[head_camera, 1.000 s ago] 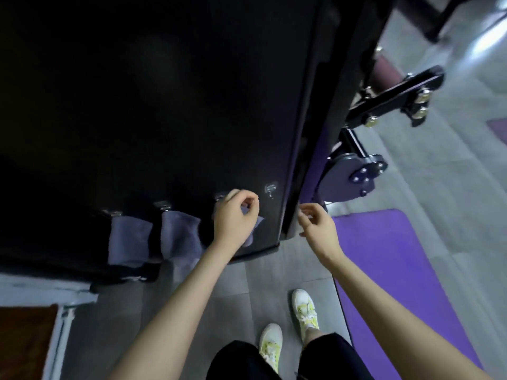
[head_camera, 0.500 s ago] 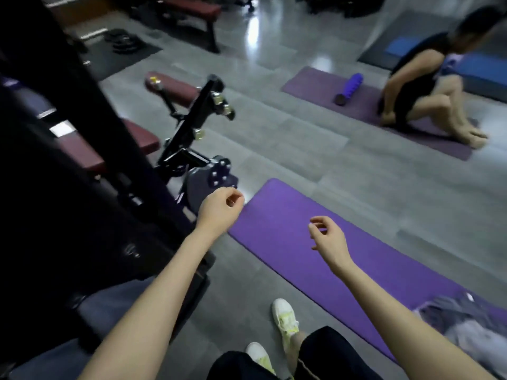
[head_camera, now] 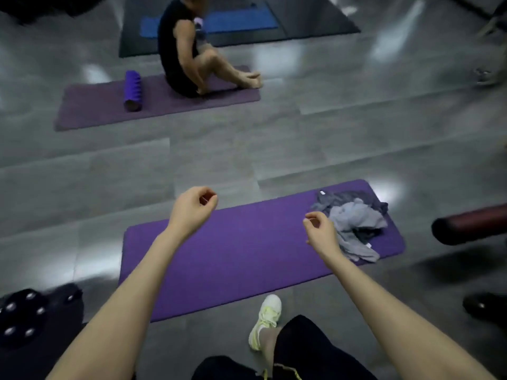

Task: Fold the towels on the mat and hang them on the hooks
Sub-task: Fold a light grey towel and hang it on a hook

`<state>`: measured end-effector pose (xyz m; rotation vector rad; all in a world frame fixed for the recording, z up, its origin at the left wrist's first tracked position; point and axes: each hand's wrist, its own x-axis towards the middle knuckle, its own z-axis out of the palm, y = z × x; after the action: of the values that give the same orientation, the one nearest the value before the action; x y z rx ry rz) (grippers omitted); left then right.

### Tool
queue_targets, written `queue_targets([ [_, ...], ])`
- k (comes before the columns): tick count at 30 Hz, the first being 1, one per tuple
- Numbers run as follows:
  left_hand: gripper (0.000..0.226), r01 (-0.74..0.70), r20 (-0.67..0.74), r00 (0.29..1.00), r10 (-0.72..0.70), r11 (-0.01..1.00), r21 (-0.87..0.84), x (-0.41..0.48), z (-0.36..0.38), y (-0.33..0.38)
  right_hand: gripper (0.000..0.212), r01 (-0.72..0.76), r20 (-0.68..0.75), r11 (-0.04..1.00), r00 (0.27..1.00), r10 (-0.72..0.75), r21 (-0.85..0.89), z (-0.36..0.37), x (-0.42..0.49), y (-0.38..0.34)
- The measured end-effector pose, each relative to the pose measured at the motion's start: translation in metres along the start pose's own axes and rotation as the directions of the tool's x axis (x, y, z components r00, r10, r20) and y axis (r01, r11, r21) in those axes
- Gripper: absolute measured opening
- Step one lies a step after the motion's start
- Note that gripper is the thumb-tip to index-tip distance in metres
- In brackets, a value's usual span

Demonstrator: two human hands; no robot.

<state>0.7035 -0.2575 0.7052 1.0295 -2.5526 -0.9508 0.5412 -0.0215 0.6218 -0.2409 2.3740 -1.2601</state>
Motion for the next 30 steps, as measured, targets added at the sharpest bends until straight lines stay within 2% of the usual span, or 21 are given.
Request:
queue_targets([
  [3,0.017,-0.092,0.081,0.993,0.091,0.996,0.017,0.062,0.032,0.039,0.012,-0.075,-0.114,0.996,0.990,0.080,0.047,-0.034,0.035,-0.001],
  [8,0.011,-0.241,0.199,0.951,0.238,0.971,-0.013,0.159,0.092,0.118,0.016,-0.173,-0.291,0.983,0.939,0.185,0.066,-0.091,0.093,-0.002],
  [13,0.012,-0.406,0.342,0.852,0.396,0.913,-0.046,0.236,0.151,0.189,0.020,-0.262,-0.410,0.953,0.860,0.303,0.154,-0.131,0.132,0.004],
  [18,0.013,-0.580,0.462,0.685,0.564,0.805,-0.122,0.317,0.218,0.251,0.018,-0.340,-0.566,0.903,0.703,0.431,0.264,-0.147,0.183,0.016],
  [20,0.013,-0.642,0.519,0.598,0.611,0.753,-0.146,0.351,0.244,0.271,0.017,-0.354,-0.624,0.881,0.622,0.473,0.314,-0.146,0.205,0.017],
  [23,0.014,-0.719,0.590,0.442,0.675,0.661,-0.217,0.407,0.275,0.302,0.014,-0.358,-0.688,0.827,0.462,0.560,0.433,-0.137,0.243,0.012],
  [27,0.013,-0.753,0.708,0.199,0.678,0.568,-0.332,0.475,0.295,0.343,0.015,-0.315,-0.706,0.709,0.145,0.693,0.631,-0.106,0.275,-0.024],
  [30,0.012,-0.762,0.738,0.021,0.675,0.489,-0.425,0.515,0.301,0.361,0.020,-0.305,-0.648,0.603,-0.065,0.759,0.737,-0.064,0.283,-0.062],
])
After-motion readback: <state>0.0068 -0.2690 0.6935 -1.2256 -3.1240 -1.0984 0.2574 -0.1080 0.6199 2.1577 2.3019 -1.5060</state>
